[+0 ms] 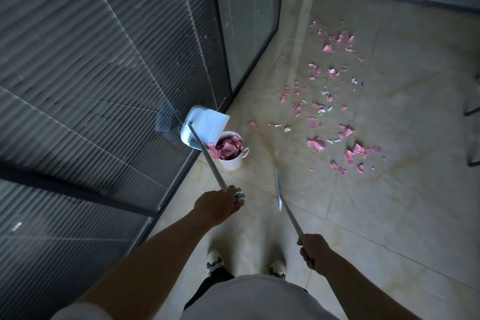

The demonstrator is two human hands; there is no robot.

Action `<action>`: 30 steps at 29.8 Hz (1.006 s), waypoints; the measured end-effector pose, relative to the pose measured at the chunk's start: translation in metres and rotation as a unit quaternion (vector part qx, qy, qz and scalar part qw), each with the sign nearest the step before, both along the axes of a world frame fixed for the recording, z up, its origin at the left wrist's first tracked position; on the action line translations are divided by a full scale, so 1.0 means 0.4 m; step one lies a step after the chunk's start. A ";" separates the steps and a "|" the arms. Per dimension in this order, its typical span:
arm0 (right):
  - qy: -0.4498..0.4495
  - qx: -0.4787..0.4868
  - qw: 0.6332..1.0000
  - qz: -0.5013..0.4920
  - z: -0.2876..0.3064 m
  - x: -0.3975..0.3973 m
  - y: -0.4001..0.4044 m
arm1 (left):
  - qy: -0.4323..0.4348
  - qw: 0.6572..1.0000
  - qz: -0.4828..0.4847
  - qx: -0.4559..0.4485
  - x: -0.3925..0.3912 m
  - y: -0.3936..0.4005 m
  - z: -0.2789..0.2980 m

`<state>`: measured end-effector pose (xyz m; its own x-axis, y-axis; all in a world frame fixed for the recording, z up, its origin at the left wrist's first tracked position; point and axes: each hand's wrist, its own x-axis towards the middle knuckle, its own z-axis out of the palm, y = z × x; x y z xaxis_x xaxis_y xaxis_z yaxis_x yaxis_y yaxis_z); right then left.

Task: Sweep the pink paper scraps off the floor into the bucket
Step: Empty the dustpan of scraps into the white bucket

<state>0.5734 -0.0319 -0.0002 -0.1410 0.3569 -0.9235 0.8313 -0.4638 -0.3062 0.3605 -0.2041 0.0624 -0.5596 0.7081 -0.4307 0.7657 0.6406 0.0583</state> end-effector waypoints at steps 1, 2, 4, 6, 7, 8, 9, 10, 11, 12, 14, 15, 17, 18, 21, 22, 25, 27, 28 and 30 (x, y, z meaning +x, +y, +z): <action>0.000 0.001 1.000 0.001 -0.001 0.001 0.000 | 0.003 1.000 -0.001 0.003 0.002 0.001 0.000; 0.000 0.001 1.000 0.002 -0.001 0.002 -0.001 | 0.005 1.000 -0.003 0.005 0.004 0.001 -0.002; 0.000 0.001 1.000 0.004 -0.002 0.003 -0.001 | 0.005 1.000 -0.005 0.005 0.008 0.002 -0.002; -0.002 0.002 1.000 0.006 -0.001 0.006 -0.003 | 0.011 1.000 -0.008 0.010 0.011 0.004 -0.002; -0.002 0.003 1.000 0.007 0.002 0.007 -0.004 | 0.014 1.000 -0.012 0.014 0.012 0.005 -0.001; -0.002 0.003 1.000 0.009 0.005 0.009 -0.004 | 0.018 0.999 -0.015 0.021 0.014 0.006 0.001; -0.001 0.003 1.000 0.009 0.008 0.012 -0.005 | 0.023 0.999 -0.020 0.023 0.016 0.007 0.003; 0.000 0.003 1.000 0.010 0.011 0.013 -0.005 | 0.027 0.999 -0.027 0.020 0.017 0.006 0.002; 0.001 0.003 1.000 0.010 0.013 0.013 -0.006 | 0.034 0.999 -0.037 0.014 0.019 0.006 0.004; 0.001 0.005 1.000 0.010 0.013 0.014 -0.006 | 0.044 0.998 -0.052 0.005 0.021 0.005 0.003; 0.000 0.008 1.000 0.011 0.013 0.016 -0.007 | 0.058 0.995 -0.082 -0.009 0.028 0.000 0.003; -0.001 0.010 1.000 0.014 0.013 0.016 -0.008 | 0.058 0.994 -0.093 -0.014 0.032 -0.003 0.002; -0.003 0.017 0.999 0.029 0.014 0.017 -0.009 | 0.057 0.992 -0.105 -0.030 0.043 -0.012 0.000; -0.003 0.022 0.999 0.039 0.014 0.017 -0.009 | 0.062 0.991 -0.113 -0.040 0.047 -0.017 -0.001; -0.011 0.049 0.995 0.087 0.011 0.011 -0.011 | 0.077 0.987 -0.128 -0.058 0.061 -0.030 0.002; -0.015 0.059 0.992 0.109 0.013 0.005 -0.013 | 0.078 0.987 -0.128 -0.058 0.065 -0.032 0.004; -0.023 0.081 0.982 0.171 0.027 -0.018 -0.010 | 0.086 0.989 -0.117 -0.034 0.075 -0.032 0.014; -0.025 0.090 0.975 0.203 0.049 -0.040 -0.004 | 0.097 0.990 -0.101 -0.010 0.077 -0.033 0.025; -0.023 0.091 0.970 0.226 0.066 -0.052 0.000 | 0.098 0.991 -0.092 0.000 0.076 -0.030 0.030; -0.018 0.091 0.959 0.269 0.094 -0.077 0.002 | 0.091 0.994 -0.053 0.024 0.074 -0.034 0.042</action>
